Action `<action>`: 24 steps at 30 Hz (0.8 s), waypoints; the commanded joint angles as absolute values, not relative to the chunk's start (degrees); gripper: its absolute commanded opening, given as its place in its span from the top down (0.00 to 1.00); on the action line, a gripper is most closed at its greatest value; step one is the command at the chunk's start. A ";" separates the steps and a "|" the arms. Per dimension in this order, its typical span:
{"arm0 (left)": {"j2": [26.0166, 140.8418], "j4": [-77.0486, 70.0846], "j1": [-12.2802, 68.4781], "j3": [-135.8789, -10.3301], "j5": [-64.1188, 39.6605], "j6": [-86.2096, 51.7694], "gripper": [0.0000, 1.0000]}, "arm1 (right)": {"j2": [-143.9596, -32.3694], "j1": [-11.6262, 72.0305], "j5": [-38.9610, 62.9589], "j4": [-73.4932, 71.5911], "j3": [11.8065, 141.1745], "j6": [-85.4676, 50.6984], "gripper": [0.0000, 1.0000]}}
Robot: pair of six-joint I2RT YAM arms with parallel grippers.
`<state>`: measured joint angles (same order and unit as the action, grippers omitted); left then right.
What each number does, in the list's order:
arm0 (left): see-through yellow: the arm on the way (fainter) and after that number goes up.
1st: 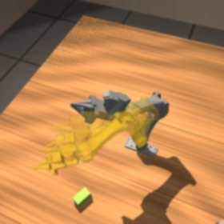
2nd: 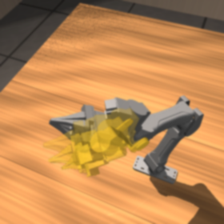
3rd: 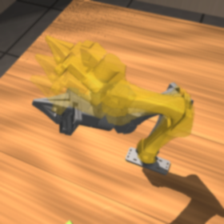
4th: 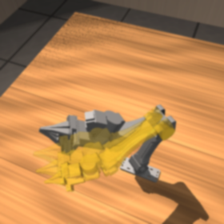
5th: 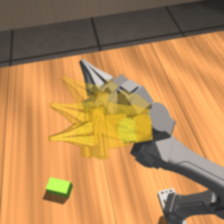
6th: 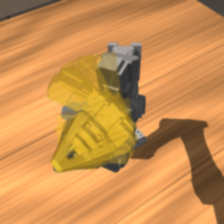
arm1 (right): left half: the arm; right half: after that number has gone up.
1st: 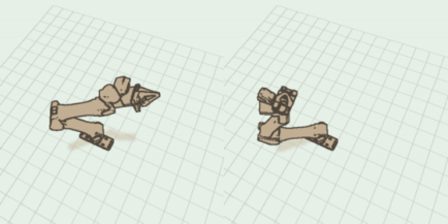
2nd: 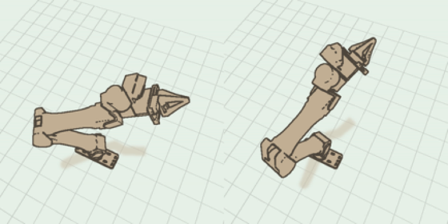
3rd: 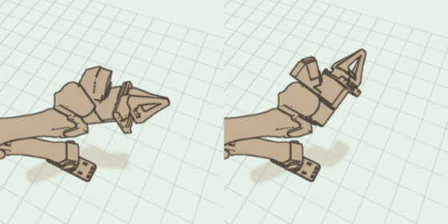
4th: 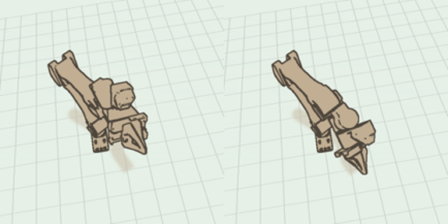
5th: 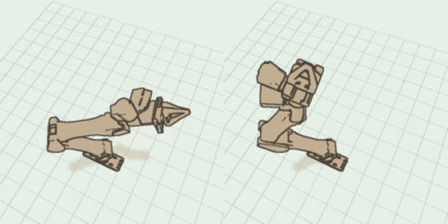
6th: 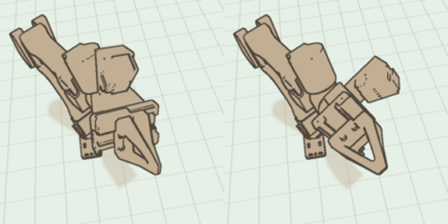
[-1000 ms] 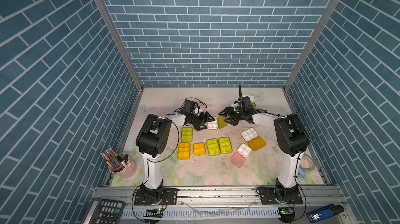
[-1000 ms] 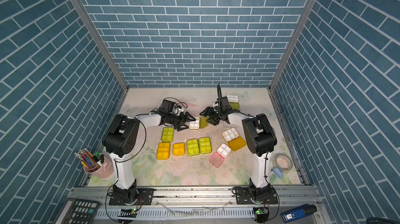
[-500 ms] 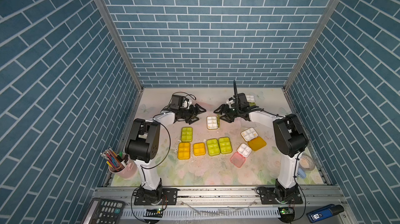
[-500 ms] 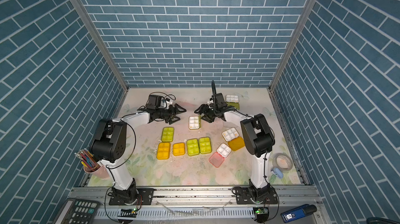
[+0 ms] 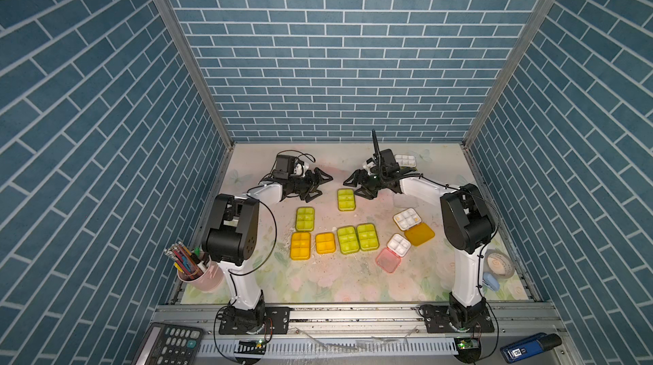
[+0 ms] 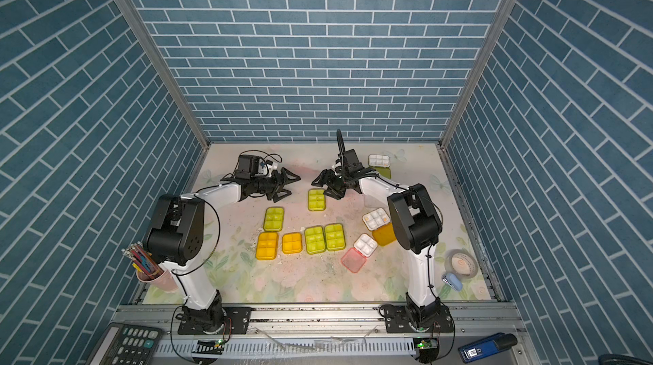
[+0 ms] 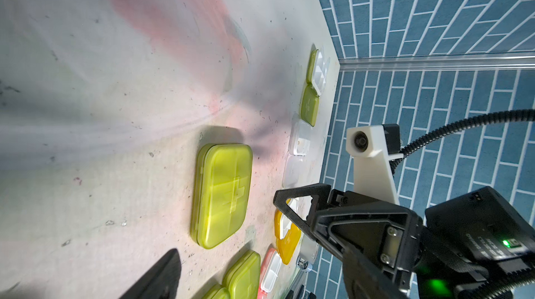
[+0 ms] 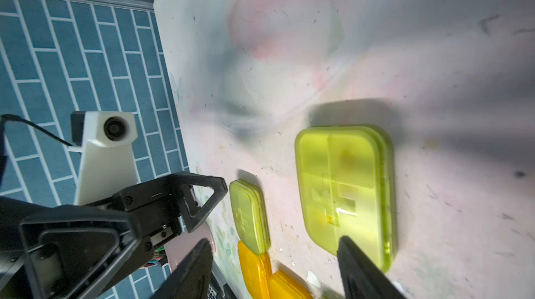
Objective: Close pillboxes
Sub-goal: Close the lid on the pillbox.
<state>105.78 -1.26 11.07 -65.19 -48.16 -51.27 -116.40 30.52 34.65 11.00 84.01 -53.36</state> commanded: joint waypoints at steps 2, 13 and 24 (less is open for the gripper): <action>104.00 -2.10 10.46 -64.34 -49.06 -51.89 0.12 | -117.80 30.66 28.22 23.10 88.69 -45.14 0.30; 103.75 0.48 9.27 -63.88 -46.76 -51.59 0.12 | -121.79 33.09 14.06 39.99 95.97 -34.63 0.31; 104.19 0.97 9.05 -64.11 -46.82 -51.77 0.12 | -127.46 35.60 11.11 44.54 103.04 -32.27 0.31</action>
<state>105.43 -0.19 9.32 -64.64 -47.22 -52.05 -125.25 35.44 13.63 41.15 101.10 -34.61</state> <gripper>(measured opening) 0.885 0.686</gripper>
